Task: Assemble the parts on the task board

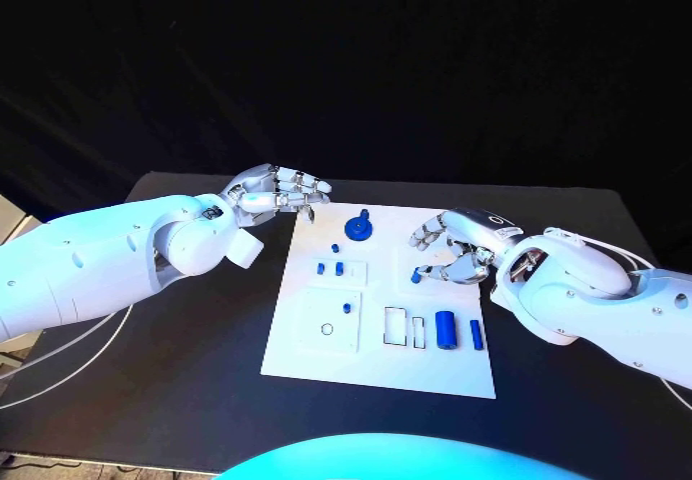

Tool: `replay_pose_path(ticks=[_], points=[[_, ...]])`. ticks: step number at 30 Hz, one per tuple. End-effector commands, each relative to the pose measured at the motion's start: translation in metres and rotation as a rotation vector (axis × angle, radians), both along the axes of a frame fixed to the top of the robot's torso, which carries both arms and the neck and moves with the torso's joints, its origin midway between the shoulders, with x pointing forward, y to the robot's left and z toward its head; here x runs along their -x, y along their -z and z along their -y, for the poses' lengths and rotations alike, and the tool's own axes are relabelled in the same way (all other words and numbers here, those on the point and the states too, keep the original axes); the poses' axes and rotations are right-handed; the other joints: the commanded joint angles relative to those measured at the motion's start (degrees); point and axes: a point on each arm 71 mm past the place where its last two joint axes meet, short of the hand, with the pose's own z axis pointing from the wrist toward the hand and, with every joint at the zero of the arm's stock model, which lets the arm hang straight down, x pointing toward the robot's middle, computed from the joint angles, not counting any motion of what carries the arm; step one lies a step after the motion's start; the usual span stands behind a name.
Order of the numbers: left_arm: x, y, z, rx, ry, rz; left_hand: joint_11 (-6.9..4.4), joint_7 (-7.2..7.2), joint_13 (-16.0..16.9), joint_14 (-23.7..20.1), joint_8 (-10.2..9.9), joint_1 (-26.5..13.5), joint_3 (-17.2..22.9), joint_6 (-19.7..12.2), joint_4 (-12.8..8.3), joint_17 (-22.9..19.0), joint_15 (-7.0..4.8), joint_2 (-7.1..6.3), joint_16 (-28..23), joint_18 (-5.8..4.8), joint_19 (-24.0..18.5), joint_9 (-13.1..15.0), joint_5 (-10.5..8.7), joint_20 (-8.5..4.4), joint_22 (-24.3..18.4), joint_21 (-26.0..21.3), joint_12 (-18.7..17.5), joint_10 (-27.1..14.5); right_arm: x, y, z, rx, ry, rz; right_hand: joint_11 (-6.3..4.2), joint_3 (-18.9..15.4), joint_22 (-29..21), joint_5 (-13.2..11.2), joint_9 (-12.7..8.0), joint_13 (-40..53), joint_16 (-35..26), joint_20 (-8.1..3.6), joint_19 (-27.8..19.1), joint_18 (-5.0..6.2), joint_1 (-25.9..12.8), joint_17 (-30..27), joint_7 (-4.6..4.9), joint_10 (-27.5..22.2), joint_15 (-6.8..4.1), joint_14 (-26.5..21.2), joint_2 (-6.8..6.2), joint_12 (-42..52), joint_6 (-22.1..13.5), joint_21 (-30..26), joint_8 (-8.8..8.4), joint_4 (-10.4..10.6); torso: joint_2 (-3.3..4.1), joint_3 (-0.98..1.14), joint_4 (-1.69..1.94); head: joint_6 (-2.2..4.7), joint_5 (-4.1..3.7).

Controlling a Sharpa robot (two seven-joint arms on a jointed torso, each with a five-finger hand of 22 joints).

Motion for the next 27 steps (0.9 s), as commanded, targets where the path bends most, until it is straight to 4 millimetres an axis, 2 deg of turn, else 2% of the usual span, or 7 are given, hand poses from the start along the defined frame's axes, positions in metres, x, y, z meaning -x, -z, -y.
replay_pose_path(ticks=[1, 3, 4, 13, 16, 18, 27], points=[[0.001, -0.001, 0.003, 0.014, 0.02, 0.003, -0.06, -0.07, 0.0, -0.2, -0.1, -0.5, -0.4, -0.4, -0.1, -0.1, 0.09, -0.19, -0.2, 0.7, -0.2, 0.0, -0.06, 0.1, -0.1, -0.3, 0.2, -0.3, -0.004, 0.008, 0.005, 0.064, -0.019, -0.1, 0.85, -12.8, -1.7, -1.2, -1.3, -0.1, -0.8, 0.48, -1.2, 0.77, 5.9, -2.0, -0.63, -3.9, 0.87, -0.5, 1.36, 1.0, -2.6, -3.6, -1.07, 6.4, 0.01, 0.02, -0.03, 0.41, -0.23], [0.001, 0.0, 0.003, 0.014, 0.02, 0.003, -0.09, -0.11, 0.0, -0.2, 0.0, -0.5, -0.4, -0.4, -0.1, -0.1, 0.07, -0.17, -0.2, 0.72, -0.2, 0.0, -0.02, 0.11, -0.1, -0.4, 0.2, -0.3, -0.008, 0.011, 0.008, 0.098, -0.014, -0.11, 0.99, -15.0, -1.8, -1.3, -1.6, 0.0, -0.7, 0.53, -1.1, 0.81, 8.8, -2.0, -0.7, -4.7, 0.96, -0.5, 0.97, 1.7, -2.8, -3.9, -1.0, 10.6, 0.04, 0.08, 0.06, 0.43, -0.31], [0.001, 0.0, 0.003, 0.014, 0.02, 0.003, -0.09, -0.11, 0.0, -0.2, 0.0, -0.5, -0.4, -0.4, -0.1, -0.1, 0.07, -0.17, -0.2, 0.72, -0.2, 0.0, -0.02, 0.11, -0.1, -0.4, 0.2, -0.3, -0.009, 0.012, 0.009, 0.112, -0.012, -0.114, 1.03, -15.9, -1.8, -1.4, -1.7, -0.1, -0.6, 0.58, -1.1, 0.81, 9.2, -1.9, -0.81, -5.2, 0.98, -0.5, 0.6, 1.8, -3.0, -4.1, -1.03, 11.0, 0.05, 0.08, 0.09, 0.43, -0.33], [0.001, 0.0, 0.002, 0.013, 0.017, 0.002, -0.09, -0.11, 0.0, -0.2, 0.0, -0.5, -0.4, -0.4, -0.1, -0.1, 0.07, -0.17, -0.2, 0.72, -0.2, 0.0, -0.02, 0.11, -0.1, -0.4, 0.2, -0.3, -0.011, 0.022, 0.008, 0.181, -0.018, -0.113, 0.75, -16.5, -1.5, -1.8, -1.9, 0.1, -0.1, 0.47, -0.6, 0.73, 10.5, -1.2, -0.88, -4.5, 0.79, -0.2, 1.41, 3.1, -2.6, -3.5, -0.75, 11.0, 0.04, -0.04, 0.02, 0.39, -0.4], [0.001, 0.0, 0.002, 0.012, 0.016, 0.001, -0.09, -0.11, 0.0, -0.2, 0.0, -0.5, -0.4, -0.4, -0.1, -0.1, 0.07, -0.17, -0.2, 0.72, -0.2, 0.0, -0.02, 0.11, -0.1, -0.4, 0.2, -0.3, -0.011, 0.025, 0.004, 0.183, -0.02, -0.106, 0.21, -15.9, -0.8, -2.1, -1.9, 0.2, 0.2, 0.11, 0.1, 0.49, 10.9, -0.8, -0.59, -2.7, 0.37, 0.1, 2.58, 4.4, -1.7, -2.0, -0.29, 10.8, 0.03, 0.01, 0.0, 0.34, -0.37], [0.001, 0.0, 0.002, 0.012, 0.016, 0.001, -0.09, -0.11, 0.0, -0.2, 0.0, -0.5, -0.4, -0.4, -0.1, -0.1, 0.07, -0.17, -0.2, 0.72, -0.2, 0.0, -0.02, 0.11, -0.1, -0.4, 0.2, -0.3, -0.011, 0.026, 0.002, 0.181, -0.021, -0.1, -0.42, -14.5, 0.5, -4.1, -2.0, 0.2, 0.7, -0.34, 1.0, 0.04, 11.4, 0.2, 0.06, -0.4, -0.14, 0.5, 4.18, 5.8, -1.0, 0.6, 0.04, 10.7, 0.02, -0.02, 0.0, 0.3, -0.41], [0.001, 0.001, 0.002, 0.01, 0.014, -0.001, -0.12, -0.15, 0.0, -0.2, 0.0, -0.4, -0.4, -0.4, -0.2, -0.1, 0.04, -0.14, -0.2, 0.75, -0.2, 0.0, 0.01, 0.11, -0.2, -0.4, 0.3, -0.3, -0.01, 0.028, -0.007, 0.147, -0.02, -0.069, -1.25, -11.4, 2.8, -5.3, -2.4, 0.0, 2.0, -1.05, 2.3, -0.64, 11.5, 2.2, 0.71, 4.0, -0.87, 1.2, 5.99, 6.5, 1.7, 4.5, 0.99, 10.7, 0.03, 0.07, 0.01, 0.16, -0.34]])
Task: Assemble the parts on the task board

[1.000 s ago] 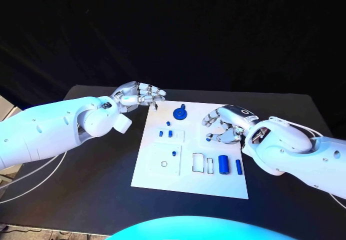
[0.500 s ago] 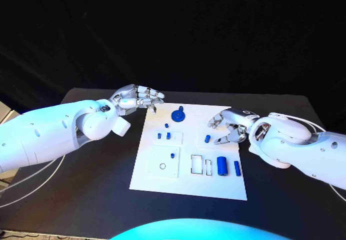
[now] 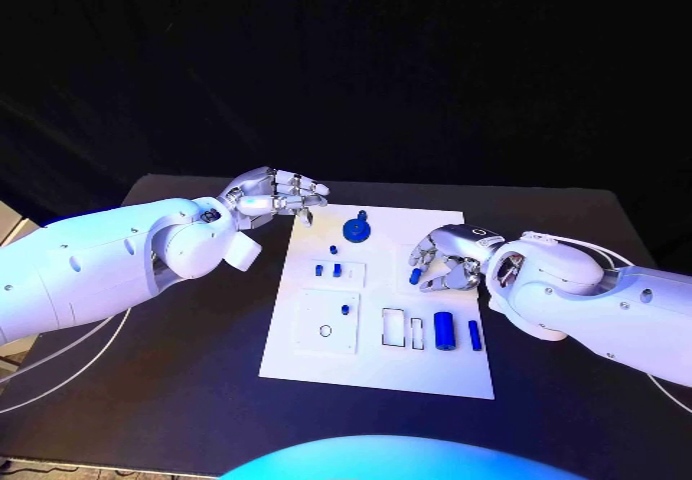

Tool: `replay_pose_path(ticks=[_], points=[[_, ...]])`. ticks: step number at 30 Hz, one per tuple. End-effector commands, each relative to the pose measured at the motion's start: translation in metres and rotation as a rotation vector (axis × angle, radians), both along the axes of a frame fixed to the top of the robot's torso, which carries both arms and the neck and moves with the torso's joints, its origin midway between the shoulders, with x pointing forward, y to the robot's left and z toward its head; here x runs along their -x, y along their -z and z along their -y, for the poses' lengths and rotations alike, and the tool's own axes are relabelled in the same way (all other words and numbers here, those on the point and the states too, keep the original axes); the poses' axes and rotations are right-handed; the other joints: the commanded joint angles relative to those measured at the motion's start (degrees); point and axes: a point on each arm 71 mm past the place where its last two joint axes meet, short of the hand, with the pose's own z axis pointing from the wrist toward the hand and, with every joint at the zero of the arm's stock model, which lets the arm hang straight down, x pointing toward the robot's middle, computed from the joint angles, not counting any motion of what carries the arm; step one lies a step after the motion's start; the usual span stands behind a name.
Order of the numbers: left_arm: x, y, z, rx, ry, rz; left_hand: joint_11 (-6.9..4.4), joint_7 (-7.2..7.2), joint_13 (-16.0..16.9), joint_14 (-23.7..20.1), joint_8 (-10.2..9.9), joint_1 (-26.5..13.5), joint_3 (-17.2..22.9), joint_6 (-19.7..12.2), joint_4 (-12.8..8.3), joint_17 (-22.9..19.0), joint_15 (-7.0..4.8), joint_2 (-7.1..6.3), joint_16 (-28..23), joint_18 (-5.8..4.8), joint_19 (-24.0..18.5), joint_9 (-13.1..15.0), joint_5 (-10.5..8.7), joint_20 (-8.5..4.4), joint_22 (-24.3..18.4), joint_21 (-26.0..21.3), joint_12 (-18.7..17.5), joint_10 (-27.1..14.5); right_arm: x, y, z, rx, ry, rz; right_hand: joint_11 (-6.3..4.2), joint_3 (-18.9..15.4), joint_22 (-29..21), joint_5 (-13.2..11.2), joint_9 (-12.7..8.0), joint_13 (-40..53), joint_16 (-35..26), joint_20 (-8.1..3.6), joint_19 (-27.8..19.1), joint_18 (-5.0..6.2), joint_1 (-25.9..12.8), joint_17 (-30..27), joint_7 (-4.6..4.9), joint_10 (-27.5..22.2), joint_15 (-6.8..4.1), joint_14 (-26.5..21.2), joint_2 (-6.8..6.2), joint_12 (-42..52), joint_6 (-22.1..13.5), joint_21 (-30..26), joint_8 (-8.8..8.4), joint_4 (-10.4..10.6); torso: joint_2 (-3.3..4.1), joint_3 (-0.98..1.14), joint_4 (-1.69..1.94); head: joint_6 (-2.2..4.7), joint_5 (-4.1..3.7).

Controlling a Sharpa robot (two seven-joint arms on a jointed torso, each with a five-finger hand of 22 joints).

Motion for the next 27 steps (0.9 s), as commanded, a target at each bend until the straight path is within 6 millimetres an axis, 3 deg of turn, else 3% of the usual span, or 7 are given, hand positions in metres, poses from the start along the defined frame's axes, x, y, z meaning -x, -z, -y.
replay_pose_path(ticks=[1, 7, 20, 22, 27], points=[[0.0, -0.001, 0.002, 0.009, 0.013, 0.001, -0.12, -0.15, 0.0, -0.2, 0.0, -0.4, -0.2, -0.4, 0.0, -0.1, 0.04, -0.14, -0.2, 0.75, -0.2, 0.0, 0.01, 0.14, -0.1, -0.2, 0.3, -0.3, 0.0, -0.001, -0.003, -0.006, -0.001, 0.034, -0.12, 1.2, 1.7, 0.2, -0.2, -0.1, 0.4, -0.27, 0.5, -0.66, 0.3, 0.2, 0.2, 1.4, -0.44, 1.0, 0.77, 0.0, 1.3, 0.8, 0.64, 0.1, 0.01, 0.1, -0.01, -0.04, 0.03], [0.0, 0.0, 0.002, 0.01, 0.015, 0.001, -0.12, -0.15, 0.0, -0.2, 0.0, -0.4, -0.2, -0.4, 0.0, -0.1, 0.04, -0.14, -0.2, 0.75, -0.2, 0.0, 0.01, 0.14, -0.1, -0.2, 0.3, -0.3, 0.001, 0.0, -0.007, -0.021, -0.003, 0.043, -0.34, 5.1, 3.2, -0.1, -0.7, -0.2, 1.0, -0.47, 1.2, -1.1, 0.1, 0.9, -0.02, 4.8, -0.64, 1.2, 1.01, -1.3, 3.9, 3.3, 1.41, 0.2, -0.02, -0.01, -0.03, -0.16, -0.03], [0.0, 0.0, 0.002, 0.009, 0.016, 0.0, -0.12, -0.15, 0.0, -0.2, 0.0, -0.4, -0.2, -0.4, 0.0, -0.1, 0.04, -0.14, -0.2, 0.75, -0.2, 0.0, 0.01, 0.14, -0.1, -0.2, 0.3, -0.3, 0.002, 0.008, -0.012, 0.037, -0.011, 0.034, -0.99, 13.9, 4.6, -1.2, -1.1, 0.1, 1.5, -0.81, 1.4, -1.37, -1.5, 1.4, -0.58, 8.9, -1.12, 1.3, -0.28, -3.4, 8.4, 5.1, 3.0, -0.1, -0.03, -0.03, 0.0, -0.32, -0.04], [0.0, 0.0, 0.002, 0.009, 0.016, 0.0, -0.12, -0.15, 0.0, -0.2, 0.0, -0.4, -0.2, -0.4, 0.0, -0.1, 0.04, -0.14, -0.2, 0.75, -0.2, 0.0, 0.01, 0.14, -0.1, -0.2, 0.3, -0.3, 0.002, 0.008, -0.013, 0.039, -0.009, 0.038, -1.28, 16.0, 4.9, -3.0, -0.9, 0.3, 1.6, -1.03, 1.5, -1.42, -1.1, 1.6, -0.94, 10.0, -1.46, 1.3, -0.04, -3.4, 9.3, 5.5, 3.53, -0.3, -0.08, -0.03, 0.0, -0.35, -0.1], [0.0, 0.0, 0.002, 0.009, 0.016, -0.001, -0.13, -0.16, 0.0, -0.2, 0.0, -0.3, -0.2, -0.4, -0.1, -0.1, 0.02, -0.07, -0.2, 0.77, -0.2, 0.0, 0.03, 0.14, -0.1, -0.3, 0.4, -0.3, 0.002, 0.009, -0.015, 0.04, 0.002, 0.056, -2.06, 22.2, 5.8, -3.4, 0.0, 0.8, 1.8, -1.66, 1.9, -1.65, -0.6, 1.8, -1.47, 12.6, -2.07, 1.4, 0.35, -3.5, 11.0, 6.8, 5.13, -2.2, -0.08, -0.06, 0.05, -0.41, -0.15]])
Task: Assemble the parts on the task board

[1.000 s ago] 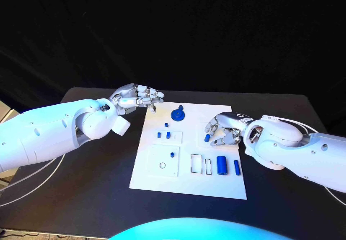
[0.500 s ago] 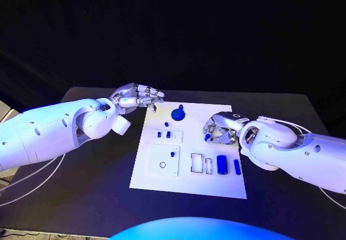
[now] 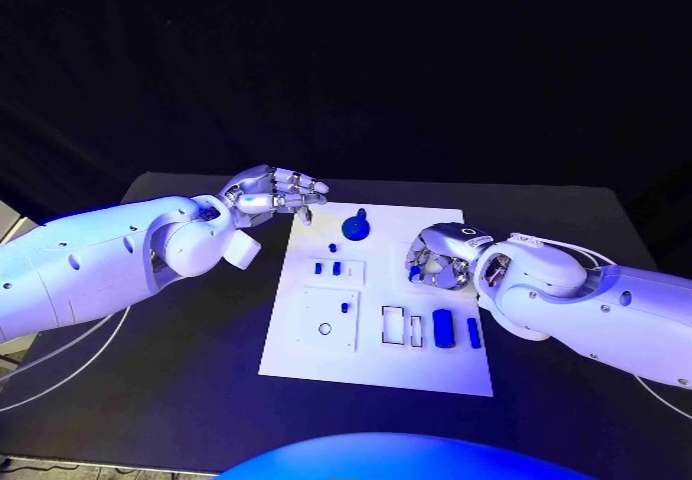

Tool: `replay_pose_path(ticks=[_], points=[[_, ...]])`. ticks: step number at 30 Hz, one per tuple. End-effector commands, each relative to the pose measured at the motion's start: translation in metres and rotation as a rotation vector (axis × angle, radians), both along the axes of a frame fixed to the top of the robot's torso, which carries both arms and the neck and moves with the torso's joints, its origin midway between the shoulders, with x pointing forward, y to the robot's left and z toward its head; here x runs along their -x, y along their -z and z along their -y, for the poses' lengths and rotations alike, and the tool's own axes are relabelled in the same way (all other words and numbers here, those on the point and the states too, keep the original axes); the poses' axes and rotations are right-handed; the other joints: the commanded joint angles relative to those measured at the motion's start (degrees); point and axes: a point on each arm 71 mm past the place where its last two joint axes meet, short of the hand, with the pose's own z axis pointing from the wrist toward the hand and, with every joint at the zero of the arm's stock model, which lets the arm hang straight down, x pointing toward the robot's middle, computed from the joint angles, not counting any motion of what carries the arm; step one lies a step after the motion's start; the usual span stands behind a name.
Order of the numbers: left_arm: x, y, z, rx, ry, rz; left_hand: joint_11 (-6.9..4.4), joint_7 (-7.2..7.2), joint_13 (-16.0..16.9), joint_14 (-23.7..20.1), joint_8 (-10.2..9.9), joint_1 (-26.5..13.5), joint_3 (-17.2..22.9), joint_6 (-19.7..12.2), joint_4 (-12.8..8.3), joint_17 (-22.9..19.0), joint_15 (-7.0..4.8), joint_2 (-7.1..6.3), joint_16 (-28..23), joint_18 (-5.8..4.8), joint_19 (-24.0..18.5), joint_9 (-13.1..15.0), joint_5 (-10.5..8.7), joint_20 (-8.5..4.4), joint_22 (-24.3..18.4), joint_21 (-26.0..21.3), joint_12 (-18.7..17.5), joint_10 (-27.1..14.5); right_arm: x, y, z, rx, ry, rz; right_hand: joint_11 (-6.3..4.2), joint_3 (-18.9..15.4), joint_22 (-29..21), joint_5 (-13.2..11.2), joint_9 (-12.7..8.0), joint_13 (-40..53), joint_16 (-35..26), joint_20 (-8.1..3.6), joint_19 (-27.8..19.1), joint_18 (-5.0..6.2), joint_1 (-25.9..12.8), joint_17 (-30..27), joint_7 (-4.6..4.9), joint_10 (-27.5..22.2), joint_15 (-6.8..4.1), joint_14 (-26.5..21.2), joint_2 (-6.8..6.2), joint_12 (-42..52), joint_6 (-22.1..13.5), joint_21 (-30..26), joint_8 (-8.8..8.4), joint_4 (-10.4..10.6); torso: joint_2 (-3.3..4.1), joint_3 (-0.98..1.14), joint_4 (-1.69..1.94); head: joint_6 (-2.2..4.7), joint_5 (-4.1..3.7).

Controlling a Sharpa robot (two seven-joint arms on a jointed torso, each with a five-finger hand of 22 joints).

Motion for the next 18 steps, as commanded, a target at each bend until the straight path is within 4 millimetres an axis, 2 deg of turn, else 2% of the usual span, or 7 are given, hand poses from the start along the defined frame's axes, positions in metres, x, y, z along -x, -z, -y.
replay_pose_path(ticks=[1, 3, 4, 7, 12, 18], points=[[0.001, -0.001, 0.002, 0.01, 0.016, 0.0, -0.13, -0.15, 0.0, -0.2, 0.0, -0.3, -0.2, -0.4, -0.1, -0.1, 0.02, -0.07, -0.2, 0.76, -0.2, 0.0, 0.03, 0.14, -0.1, -0.3, 0.2, -0.3, 0.002, 0.003, -0.001, 0.025, 0.004, 0.019, -1.59, 2.9, 5.9, 0.1, 1.1, 0.6, 0.2, -0.5, 0.3, -0.78, 0.5, 0.0, -0.23, 2.4, -0.47, 1.4, 0.49, 0.3, 0.8, 0.5, 1.16, -1.1, -0.03, -0.02, 0.01, -0.04, -0.06], [0.001, -0.001, 0.002, 0.01, 0.016, 0.0, -0.13, -0.15, 0.0, -0.2, 0.0, -0.3, -0.2, -0.4, -0.1, -0.1, 0.02, -0.07, -0.2, 0.76, -0.2, 0.0, 0.03, 0.14, -0.1, -0.3, 0.2, -0.3, 0.002, 0.002, -0.001, 0.018, 0.009, 0.031, -1.74, 5.9, 6.2, 0.7, 2.0, 0.9, 0.2, -0.66, 0.3, -0.84, -0.5, 0.0, -0.35, 3.3, -0.62, 1.4, -0.23, 0.1, 0.8, 0.8, 2.0, -2.3, -0.05, -0.02, -0.01, -0.04, -0.05], [0.001, -0.001, 0.002, 0.01, 0.016, 0.0, -0.13, -0.15, 0.0, -0.2, 0.0, -0.3, -0.2, -0.4, -0.1, -0.1, 0.02, -0.07, -0.2, 0.76, -0.2, 0.0, 0.03, 0.14, -0.1, -0.3, 0.2, -0.3, 0.003, 0.001, -0.001, 0.011, 0.013, 0.039, -1.8, 8.1, 6.4, 0.8, 2.8, 1.1, 0.2, -0.7, 0.4, -0.89, -1.8, 0.0, -0.39, 3.7, -0.65, 1.5, -1.03, -0.2, 0.5, 1.0, 2.58, -3.4, -0.06, -0.03, -0.02, -0.01, -0.06], [0.001, -0.001, 0.002, 0.01, 0.016, 0.0, -0.13, -0.15, 0.0, -0.2, 0.0, -0.3, -0.2, -0.4, -0.1, -0.1, 0.02, -0.07, -0.2, 0.76, -0.2, 0.0, 0.03, 0.14, -0.1, -0.3, 0.2, -0.3, 0.004, -0.001, 0.0, -0.018, 0.02, 0.064, -1.79, 10.6, 6.7, 0.8, 3.8, 1.4, 0.2, -0.75, 0.5, -0.95, -3.6, 0.0, -0.32, 4.1, -0.66, 1.5, -1.6, -0.6, 0.1, 1.4, 3.32, -4.7, -0.07, -0.04, -0.03, 0.06, -0.05], [0.001, -0.001, 0.002, 0.01, 0.015, 0.001, -0.13, -0.15, 0.0, -0.2, 0.0, -0.3, -0.2, -0.4, -0.1, -0.1, 0.02, -0.07, -0.2, 0.76, -0.2, 0.0, 0.03, 0.14, -0.1, -0.3, 0.2, -0.3, 0.01, -0.011, 0.003, -0.103, 0.032, 0.101, -1.89, 13.2, 7.3, 0.8, 5.2, 2.0, 0.4, -0.8, 0.7, -1.09, -5.9, 0.2, -0.32, 4.6, -0.69, 1.6, -2.27, -1.0, -0.3, 2.2, 4.32, -6.7, -0.1, -0.05, -0.04, 0.2, 0.04], [0.0, -0.001, 0.001, 0.01, 0.013, 0.001, -0.14, -0.16, 0.1, -0.2, 0.1, -0.3, -0.2, -0.4, -0.1, -0.1, 0.01, -0.04, -0.2, 0.77, -0.2, 0.0, 0.05, 0.14, -0.1, -0.3, 0.2, -0.3, 0.02, -0.031, 0.001, -0.226, 0.021, 0.143, -1.89, 13.7, 7.3, 0.6, 5.4, 2.1, 0.4, -0.8, 0.7, -1.08, -6.4, 0.2, -0.31, 4.6, -0.68, 1.6, -2.33, -1.1, -0.4, 2.1, 4.5, -7.0, -0.14, -0.08, 0.0, 0.27, 0.11]])
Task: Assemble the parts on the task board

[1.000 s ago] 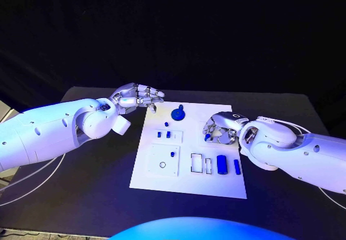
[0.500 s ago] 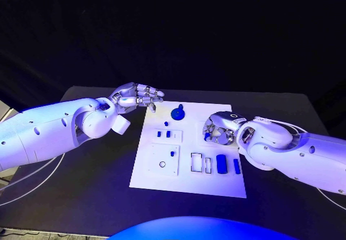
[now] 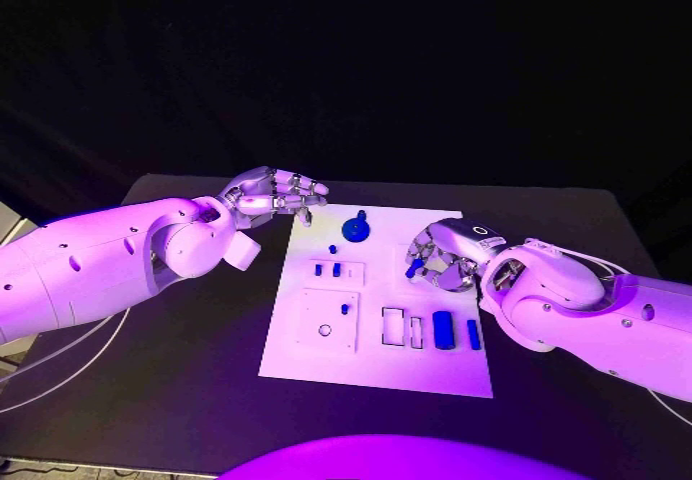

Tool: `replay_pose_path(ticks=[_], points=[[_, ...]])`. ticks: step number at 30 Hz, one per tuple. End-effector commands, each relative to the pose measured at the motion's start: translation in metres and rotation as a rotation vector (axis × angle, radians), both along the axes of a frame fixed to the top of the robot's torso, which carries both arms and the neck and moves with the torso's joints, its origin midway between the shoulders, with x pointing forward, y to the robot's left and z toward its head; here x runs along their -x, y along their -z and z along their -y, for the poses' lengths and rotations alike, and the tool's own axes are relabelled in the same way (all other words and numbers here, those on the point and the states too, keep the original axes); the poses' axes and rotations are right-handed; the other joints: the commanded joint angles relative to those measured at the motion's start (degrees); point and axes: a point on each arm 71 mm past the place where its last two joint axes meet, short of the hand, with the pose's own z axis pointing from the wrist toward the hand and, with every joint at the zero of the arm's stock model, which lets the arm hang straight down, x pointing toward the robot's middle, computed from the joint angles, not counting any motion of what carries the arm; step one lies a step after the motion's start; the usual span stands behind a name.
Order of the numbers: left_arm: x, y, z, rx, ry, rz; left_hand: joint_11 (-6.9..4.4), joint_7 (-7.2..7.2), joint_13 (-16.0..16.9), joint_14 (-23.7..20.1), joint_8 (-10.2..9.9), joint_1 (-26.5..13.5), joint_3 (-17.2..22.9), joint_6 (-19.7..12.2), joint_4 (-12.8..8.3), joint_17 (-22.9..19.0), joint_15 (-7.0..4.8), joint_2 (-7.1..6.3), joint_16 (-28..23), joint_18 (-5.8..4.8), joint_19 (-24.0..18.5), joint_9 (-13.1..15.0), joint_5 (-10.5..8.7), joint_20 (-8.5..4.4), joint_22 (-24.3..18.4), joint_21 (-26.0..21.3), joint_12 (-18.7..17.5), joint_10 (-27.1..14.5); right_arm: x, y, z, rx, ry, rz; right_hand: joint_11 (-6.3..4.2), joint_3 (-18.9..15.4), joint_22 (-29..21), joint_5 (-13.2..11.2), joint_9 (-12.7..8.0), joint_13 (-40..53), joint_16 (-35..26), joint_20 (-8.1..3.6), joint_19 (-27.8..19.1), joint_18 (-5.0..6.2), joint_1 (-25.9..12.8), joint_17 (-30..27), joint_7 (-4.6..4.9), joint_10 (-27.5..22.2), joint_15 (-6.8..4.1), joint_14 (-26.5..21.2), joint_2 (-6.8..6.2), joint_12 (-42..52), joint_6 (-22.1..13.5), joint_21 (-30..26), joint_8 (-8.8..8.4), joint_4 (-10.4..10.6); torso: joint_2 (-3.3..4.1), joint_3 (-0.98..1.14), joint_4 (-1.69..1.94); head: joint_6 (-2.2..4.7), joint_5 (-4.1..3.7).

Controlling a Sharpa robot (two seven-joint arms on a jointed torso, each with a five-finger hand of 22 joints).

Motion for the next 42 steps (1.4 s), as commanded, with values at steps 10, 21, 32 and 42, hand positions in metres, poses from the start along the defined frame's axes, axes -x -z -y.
replay_pose_path(ticks=[10, 21, 32, 42], points=[[0.001, 0.0, 0.002, 0.014, 0.017, 0.002, -0.14, -0.15, 0.1, -0.2, 0.1, -0.3, -0.2, -0.4, -0.1, -0.1, 0.01, -0.04, -0.2, 0.77, -0.2, 0.0, 0.05, 0.14, -0.1, -0.3, 0.2, -0.3, 0.025, -0.018, -0.039, -0.187, -0.128, 0.07, -3.03, 0.8, 7.4, -0.2, 5.5, 2.2, 0.2, -0.37, 0.7, -1.09, -0.9, 0.1, 0.12, 3.5, -0.29, 1.6, 0.3, -0.3, -0.4, 0.4, 0.5, -0.4, 0.06, 0.06, -0.31, 0.33, 0.72], [0.001, 0.0, 0.007, 0.02, 0.027, 0.002, -0.15, -0.16, 0.1, -0.3, 0.1, -0.2, -0.2, -0.4, -0.1, -0.1, 0.01, -0.01, -0.2, 0.77, -0.1, 0.0, 0.05, 0.14, -0.1, -0.3, 0.3, -0.4, 0.058, 0.009, -0.096, -0.22, -0.282, -0.009, -3.0, 1.0, 7.2, -0.1, 5.6, 2.2, 0.1, -0.37, 0.6, -0.99, -1.1, -0.4, 0.15, 3.5, -0.28, 1.5, 0.29, -0.4, -0.5, -0.1, 0.56, -0.6, 0.05, -0.04, -0.05, 0.13, 1.37], [0.002, 0.0, 0.008, 0.022, 0.029, 0.001, -0.15, -0.16, 0.1, -0.3, 0.1, -0.2, -0.2, -0.4, -0.1, -0.1, 0.01, -0.01, -0.2, 0.77, -0.1, 0.0, 0.05, 0.14, -0.1, -0.3, 0.3, -0.4, 0.063, 0.027, -0.114, -0.138, -0.323, -0.082, -2.98, 1.0, 7.1, -0.1, 5.7, 2.2, -0.1, -0.37, 0.5, -0.92, -1.2, -0.7, 0.19, 3.5, -0.26, 1.4, 0.28, -0.5, -0.6, -0.5, 0.6, -0.7, 0.14, -0.02, -0.29, -0.28, 1.98], [0.002, 0.0, 0.009, 0.022, 0.03, 0.001, -0.14, -0.15, 0.1, -0.3, 0.1, -0.2, -0.3, -0.4, -0.2, -0.1, 0.0, 0.0, -0.3, 0.78, -0.1, 0.0, 0.06, 0.14, -0.1, -0.4, 0.3, -0.4, 0.062, 0.038, -0.118, -0.063, -0.308, -0.101, -2.95, 1.2, 7.0, 0.1, 5.9, 2.3, -0.2, -0.35, 0.4, -0.88, -1.6, -1.0, 0.21, 3.5, -0.23, 1.4, 0.28, -0.6, -0.7, -0.8, 0.7, -1.0, 0.1, 0.04, -0.11, -0.73, 2.15]])
